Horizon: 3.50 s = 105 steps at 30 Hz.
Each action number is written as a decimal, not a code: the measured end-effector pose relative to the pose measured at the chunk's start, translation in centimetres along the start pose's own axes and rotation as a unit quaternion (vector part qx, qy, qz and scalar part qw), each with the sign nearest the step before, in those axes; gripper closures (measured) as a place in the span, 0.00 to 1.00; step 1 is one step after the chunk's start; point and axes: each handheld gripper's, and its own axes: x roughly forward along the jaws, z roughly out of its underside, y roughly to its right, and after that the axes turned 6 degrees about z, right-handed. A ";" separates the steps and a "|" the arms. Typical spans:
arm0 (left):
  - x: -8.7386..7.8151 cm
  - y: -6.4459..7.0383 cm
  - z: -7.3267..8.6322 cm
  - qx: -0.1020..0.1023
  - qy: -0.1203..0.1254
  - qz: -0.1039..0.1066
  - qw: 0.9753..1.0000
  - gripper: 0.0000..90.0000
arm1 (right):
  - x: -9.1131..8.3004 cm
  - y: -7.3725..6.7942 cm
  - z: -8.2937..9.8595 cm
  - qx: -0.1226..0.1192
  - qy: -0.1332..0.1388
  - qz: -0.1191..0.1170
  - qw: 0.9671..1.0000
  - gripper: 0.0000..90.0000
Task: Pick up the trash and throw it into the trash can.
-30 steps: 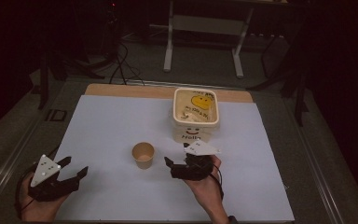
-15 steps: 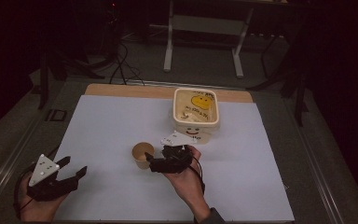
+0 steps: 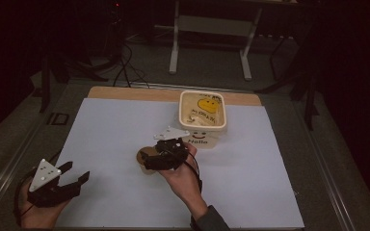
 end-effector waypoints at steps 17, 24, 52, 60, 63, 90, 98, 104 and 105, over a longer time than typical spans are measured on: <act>0.0 0.0 0.0 -0.002 -0.002 0.002 1.000 0.37 | 1.2 -0.1 -2.9 -0.003 -0.052 -0.004 0.999 0.20; 0.0 -0.1 0.1 -0.003 -0.003 0.003 1.000 0.37 | 1.6 0.2 -4.0 0.001 -0.091 -0.002 0.996 0.20; 0.1 -0.2 0.2 -0.006 -0.007 0.009 1.000 0.37 | 4.6 -0.5 -6.6 -0.090 -0.274 -0.041 0.957 0.11; 0.1 -0.3 0.2 -0.007 -0.008 0.011 1.000 0.37 | 5.1 -0.5 -6.7 -0.114 -0.299 -0.045 0.946 0.11; 0.1 -0.3 0.2 -0.007 -0.008 0.010 1.000 0.37 | 5.2 -0.5 -6.7 -0.119 -0.306 -0.044 0.943 0.10; 0.1 -0.3 0.3 -0.011 -0.008 0.012 1.000 0.37 | 7.6 -0.7 -5.7 -0.116 -0.343 -0.062 0.930 0.10; 0.0 -0.4 0.3 -0.011 -0.008 0.012 1.000 0.37 | 8.4 -0.9 -5.2 -0.121 -0.353 -0.060 0.926 0.10; 0.0 -0.4 0.3 -0.011 -0.008 0.012 1.000 0.37 | 8.8 -0.8 -5.0 -0.119 -0.358 -0.053 0.924 0.10; 0.0 -0.4 0.3 -0.010 -0.007 0.013 1.000 0.37 | 8.8 -0.7 -4.9 -0.120 -0.359 -0.053 0.924 0.10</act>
